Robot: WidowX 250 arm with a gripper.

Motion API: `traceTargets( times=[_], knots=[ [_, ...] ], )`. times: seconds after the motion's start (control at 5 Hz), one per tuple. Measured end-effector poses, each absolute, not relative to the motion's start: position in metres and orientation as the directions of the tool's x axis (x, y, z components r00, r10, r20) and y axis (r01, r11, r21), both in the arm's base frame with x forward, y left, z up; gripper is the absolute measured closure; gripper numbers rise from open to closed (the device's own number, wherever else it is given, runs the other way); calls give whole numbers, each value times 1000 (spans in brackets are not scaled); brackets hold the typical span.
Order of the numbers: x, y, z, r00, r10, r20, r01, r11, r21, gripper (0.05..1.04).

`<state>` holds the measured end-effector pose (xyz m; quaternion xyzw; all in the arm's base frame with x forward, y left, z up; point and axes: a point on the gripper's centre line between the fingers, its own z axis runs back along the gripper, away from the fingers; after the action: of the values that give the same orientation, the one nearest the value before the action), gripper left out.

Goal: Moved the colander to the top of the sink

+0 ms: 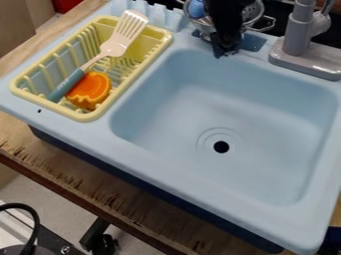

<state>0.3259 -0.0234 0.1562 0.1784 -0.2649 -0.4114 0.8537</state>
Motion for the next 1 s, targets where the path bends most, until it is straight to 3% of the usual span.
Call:
traceTargets(
  times=[0.4, 0.6, 1.0],
  knots=[
    [287, -34, 147, 475, -825, 306, 637, 563, 527, 84],
    [272, -38, 126, 622, -730, 285, 618, 680, 394, 84],
    [263, -33, 119, 835, -386, 393, 387, 919, 82, 84]
  ],
)
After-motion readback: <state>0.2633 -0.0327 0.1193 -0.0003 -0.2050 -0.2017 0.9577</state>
